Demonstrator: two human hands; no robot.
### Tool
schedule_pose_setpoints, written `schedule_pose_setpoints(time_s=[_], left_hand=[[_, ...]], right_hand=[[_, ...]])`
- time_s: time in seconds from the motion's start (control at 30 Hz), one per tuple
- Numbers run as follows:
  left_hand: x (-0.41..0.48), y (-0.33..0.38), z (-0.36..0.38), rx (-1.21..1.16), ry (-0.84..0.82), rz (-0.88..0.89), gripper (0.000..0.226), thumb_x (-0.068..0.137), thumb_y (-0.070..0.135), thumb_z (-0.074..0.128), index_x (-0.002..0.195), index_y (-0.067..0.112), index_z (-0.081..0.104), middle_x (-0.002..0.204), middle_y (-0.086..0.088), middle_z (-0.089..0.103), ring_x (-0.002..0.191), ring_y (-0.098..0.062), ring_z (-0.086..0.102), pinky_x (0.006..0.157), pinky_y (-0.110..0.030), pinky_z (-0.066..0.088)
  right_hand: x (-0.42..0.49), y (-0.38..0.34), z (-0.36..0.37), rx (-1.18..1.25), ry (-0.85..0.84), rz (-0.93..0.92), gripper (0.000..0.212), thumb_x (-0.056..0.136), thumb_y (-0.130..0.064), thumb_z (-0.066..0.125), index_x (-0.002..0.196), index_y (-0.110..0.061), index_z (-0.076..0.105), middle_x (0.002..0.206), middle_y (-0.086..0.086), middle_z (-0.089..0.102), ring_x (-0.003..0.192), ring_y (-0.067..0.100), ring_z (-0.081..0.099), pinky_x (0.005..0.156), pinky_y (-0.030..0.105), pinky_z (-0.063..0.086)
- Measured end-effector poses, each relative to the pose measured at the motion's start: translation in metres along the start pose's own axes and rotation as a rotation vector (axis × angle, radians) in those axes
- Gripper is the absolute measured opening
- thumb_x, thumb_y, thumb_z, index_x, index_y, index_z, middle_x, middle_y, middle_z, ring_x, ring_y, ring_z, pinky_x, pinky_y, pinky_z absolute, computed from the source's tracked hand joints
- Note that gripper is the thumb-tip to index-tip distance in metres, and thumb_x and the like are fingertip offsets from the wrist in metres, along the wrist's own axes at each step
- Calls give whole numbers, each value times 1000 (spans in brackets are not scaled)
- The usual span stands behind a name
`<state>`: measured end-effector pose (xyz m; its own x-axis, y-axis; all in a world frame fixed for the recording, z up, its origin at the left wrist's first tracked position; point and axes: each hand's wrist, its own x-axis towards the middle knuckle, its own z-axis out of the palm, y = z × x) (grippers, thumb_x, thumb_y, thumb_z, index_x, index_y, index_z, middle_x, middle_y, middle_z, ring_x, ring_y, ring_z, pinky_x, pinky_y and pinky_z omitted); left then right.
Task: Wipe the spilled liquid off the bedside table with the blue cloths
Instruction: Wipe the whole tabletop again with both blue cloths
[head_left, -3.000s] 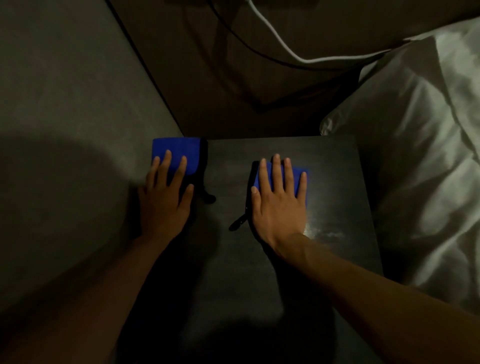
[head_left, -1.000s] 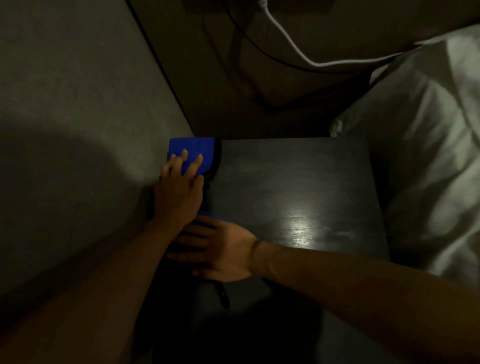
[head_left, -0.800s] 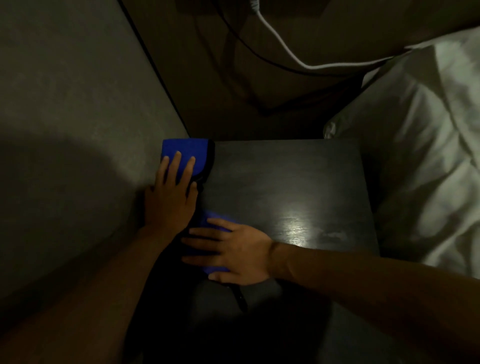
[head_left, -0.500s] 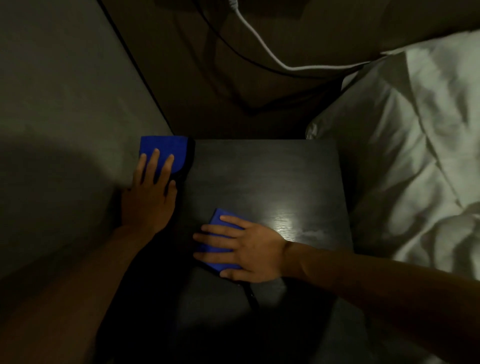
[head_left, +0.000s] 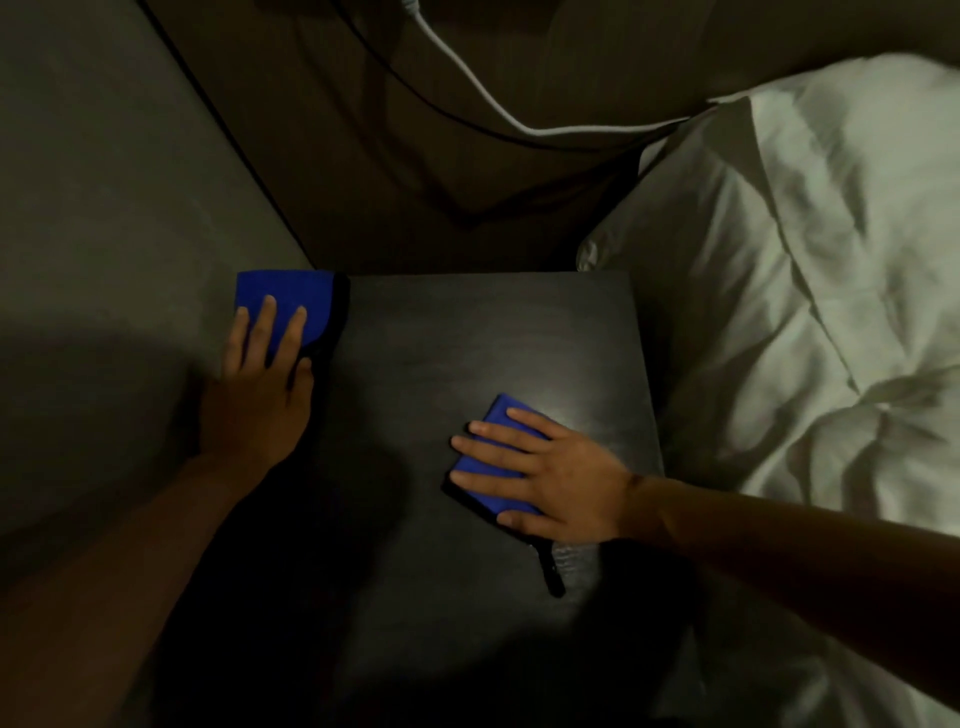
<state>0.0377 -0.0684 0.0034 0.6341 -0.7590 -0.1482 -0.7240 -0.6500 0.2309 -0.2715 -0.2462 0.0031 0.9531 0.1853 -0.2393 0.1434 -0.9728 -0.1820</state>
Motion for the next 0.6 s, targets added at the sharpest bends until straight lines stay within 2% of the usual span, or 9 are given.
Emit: schedule_pose_setpoints(time_s=[0.07,0.2,0.3,0.43,0.6], left_hand=[[0,-1,1,-24,-4,0,57,102,34,33,155,31,12,165,-2,4,151,-27,-3,115,-55,25],[-13,0,6,0,37,24,54,103,37,28,155,26,18,164,-10,12,150,-36,3,109,-63,29],[-28,4,13,0,33,-32,54,102,42,19,155,29,14,165,-4,9,151,-30,0,108,-64,28],[-31,0,10,-42,31,-17,59,98,50,12,155,32,13,165,0,7,151,-25,-3,112,-62,24],[-33,4,4,-108,27,-1,55,102,46,16,155,30,16,165,-1,6,150,-26,-4,114,-61,20]], right_hand=[[-9,3,1,4,-5,30,62,107,-55,27,162,-36,8,171,-3,5,157,19,-5,126,48,-1],[-26,9,2,8,-8,88,62,107,-56,24,162,-36,7,171,-2,4,157,20,-4,126,49,-1],[-38,9,4,22,7,161,61,107,-56,20,163,-35,7,171,-1,4,157,21,-4,125,51,0],[-50,5,11,0,47,281,61,107,-56,17,163,-33,10,171,1,9,157,22,1,125,51,4],[-62,-8,24,5,115,514,62,107,-55,20,163,-30,13,171,1,10,157,21,2,125,52,12]])
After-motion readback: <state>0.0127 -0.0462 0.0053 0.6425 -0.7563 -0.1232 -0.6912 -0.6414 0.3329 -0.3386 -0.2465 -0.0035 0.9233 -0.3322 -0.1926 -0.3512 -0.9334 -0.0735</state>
